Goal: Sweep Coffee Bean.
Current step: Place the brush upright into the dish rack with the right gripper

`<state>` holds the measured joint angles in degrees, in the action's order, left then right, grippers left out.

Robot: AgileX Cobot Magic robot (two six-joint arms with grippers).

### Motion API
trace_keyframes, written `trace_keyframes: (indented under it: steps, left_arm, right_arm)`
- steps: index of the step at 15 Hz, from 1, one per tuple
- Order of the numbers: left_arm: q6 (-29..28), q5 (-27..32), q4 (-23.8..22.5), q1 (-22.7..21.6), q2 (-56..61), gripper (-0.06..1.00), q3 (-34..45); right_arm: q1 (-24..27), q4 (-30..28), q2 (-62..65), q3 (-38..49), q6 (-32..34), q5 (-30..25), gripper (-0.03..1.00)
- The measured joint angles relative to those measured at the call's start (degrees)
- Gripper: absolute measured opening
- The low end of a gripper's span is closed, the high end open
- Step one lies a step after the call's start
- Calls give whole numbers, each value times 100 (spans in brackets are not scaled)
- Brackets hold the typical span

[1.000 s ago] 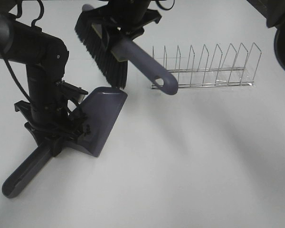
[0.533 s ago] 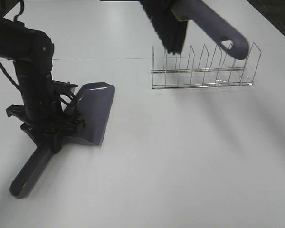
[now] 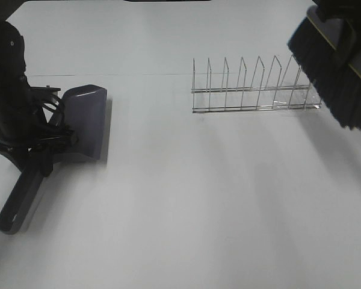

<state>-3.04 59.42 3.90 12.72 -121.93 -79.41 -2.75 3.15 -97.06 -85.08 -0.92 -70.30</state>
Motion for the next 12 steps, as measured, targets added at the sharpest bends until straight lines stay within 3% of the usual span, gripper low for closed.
trace_keyframes:
  steps: [3,6,12]
  left_arm:
    - [-229,-206,0,0,0,35,0]
    - [-350,-304,-17,0,0,35,0]
    - [-350,-304,-29,0,0,35,0]
  right_arm:
    - [464,-160,-52,642,0,143,31]
    - [464,-264,-372,659,0,647,31]
    - [464,-275,-1192,584,0,1037,31]
